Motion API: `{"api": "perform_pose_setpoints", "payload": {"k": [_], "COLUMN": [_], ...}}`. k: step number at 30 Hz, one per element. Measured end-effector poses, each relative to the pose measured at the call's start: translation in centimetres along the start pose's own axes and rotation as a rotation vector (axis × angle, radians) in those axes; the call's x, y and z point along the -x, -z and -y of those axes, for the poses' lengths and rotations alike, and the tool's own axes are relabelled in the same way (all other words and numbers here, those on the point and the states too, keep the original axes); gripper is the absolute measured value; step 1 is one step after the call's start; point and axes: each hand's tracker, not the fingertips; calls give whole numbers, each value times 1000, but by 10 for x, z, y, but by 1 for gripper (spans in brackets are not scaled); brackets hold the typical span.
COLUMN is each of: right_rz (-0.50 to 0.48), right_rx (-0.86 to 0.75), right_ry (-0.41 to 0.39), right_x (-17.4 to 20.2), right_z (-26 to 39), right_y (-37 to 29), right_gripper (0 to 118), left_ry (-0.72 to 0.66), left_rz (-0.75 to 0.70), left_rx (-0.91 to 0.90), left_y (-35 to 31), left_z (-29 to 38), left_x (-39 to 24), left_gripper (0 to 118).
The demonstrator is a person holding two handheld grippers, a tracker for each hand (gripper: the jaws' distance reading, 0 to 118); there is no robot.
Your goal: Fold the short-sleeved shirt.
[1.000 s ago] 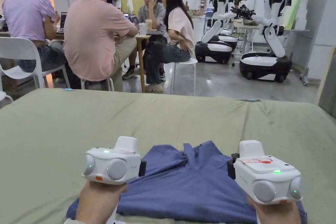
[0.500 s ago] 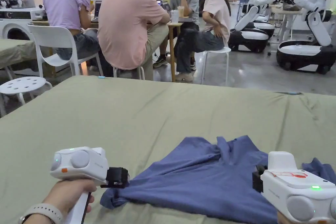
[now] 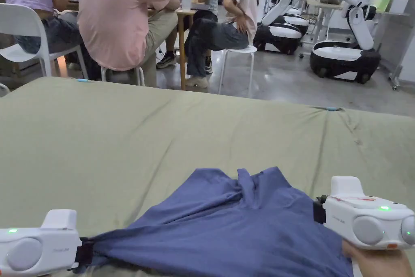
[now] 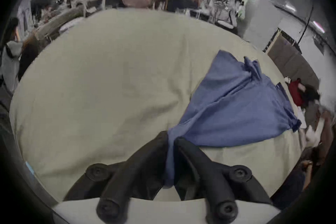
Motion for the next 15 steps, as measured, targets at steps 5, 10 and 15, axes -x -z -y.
{"api": "perform_pose_setpoints", "payload": {"k": [5, 10, 15], "right_rz": [38, -43, -130], "right_rx": [99, 207, 382], "right_ry": [18, 36, 8], "right_x": [-49, -53, -39], "right_z": [-37, -41, -21], "right_y": [86, 158, 192], "right_gripper": [2, 118, 52], "left_ry": [10, 39, 47], "left_rz": [-41, -67, -69], "left_rx": [-66, -65, -37], "left_y": [0, 3, 6], "left_z": [14, 13, 6], "left_x": [-16, -22, -18], "left_gripper": [1, 1, 1]}}
